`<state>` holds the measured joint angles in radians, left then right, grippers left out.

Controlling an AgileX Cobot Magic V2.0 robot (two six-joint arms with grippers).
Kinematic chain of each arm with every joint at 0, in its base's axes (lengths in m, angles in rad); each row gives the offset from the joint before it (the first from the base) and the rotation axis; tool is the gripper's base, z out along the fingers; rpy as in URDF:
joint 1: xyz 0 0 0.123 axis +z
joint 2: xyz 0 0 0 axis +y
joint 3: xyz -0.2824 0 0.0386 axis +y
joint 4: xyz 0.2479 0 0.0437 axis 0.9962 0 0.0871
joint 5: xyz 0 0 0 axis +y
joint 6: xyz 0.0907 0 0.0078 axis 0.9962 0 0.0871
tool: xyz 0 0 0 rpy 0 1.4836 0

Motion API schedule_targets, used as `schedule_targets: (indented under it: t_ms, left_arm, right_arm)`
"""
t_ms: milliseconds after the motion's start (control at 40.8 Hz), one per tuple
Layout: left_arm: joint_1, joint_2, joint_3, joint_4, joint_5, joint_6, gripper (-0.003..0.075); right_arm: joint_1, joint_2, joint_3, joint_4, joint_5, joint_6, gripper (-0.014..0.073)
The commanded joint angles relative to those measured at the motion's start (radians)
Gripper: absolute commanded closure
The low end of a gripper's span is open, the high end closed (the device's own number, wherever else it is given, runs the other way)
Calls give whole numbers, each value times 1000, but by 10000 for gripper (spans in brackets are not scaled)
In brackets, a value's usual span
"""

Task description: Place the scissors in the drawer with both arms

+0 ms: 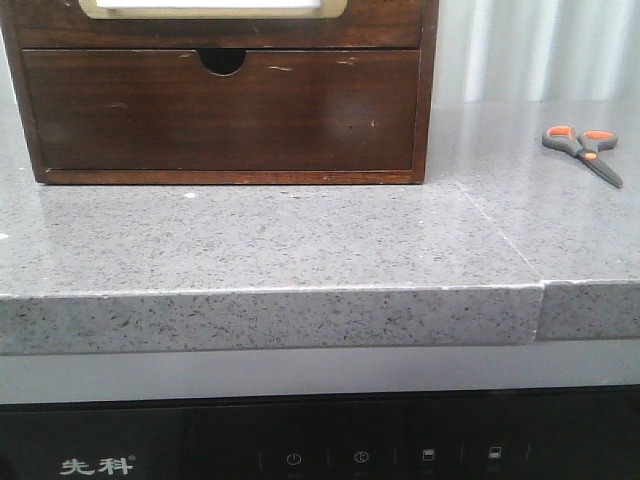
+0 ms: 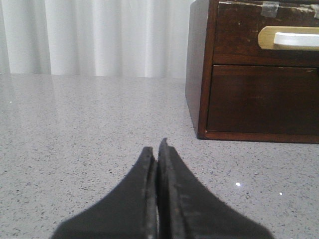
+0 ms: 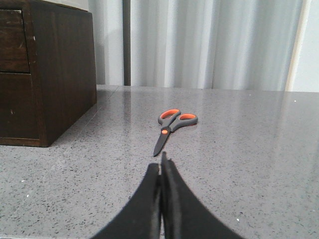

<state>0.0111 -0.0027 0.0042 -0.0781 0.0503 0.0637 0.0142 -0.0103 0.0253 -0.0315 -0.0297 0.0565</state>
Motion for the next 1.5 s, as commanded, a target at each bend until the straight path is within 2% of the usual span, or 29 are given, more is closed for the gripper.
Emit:
schedule_targets:
  t_ms: [0,760,883,1103,1471]
  left_arm:
    - [1,-19,24,-8,-81,-7,741]
    - [1,-19,24,-3,-121,-7,741]
    - [1,-19,-6,-3,-118,-7,741]
    - [1,9,-224,-3,-37,-7,741]
    - [1,292,-657,-3,362,-7,741]
  right_arm:
    - [-2,-17,2,-9,-84,-5,662]
    - [-2,-17,-5,-11,-96,-6,662]
    - [-2,-17,-86,-11,-18,-6,662]
    - [-2,34,-331,-11,229,-6,662]
    - [-2,351,-669,-10,493,-6,662]
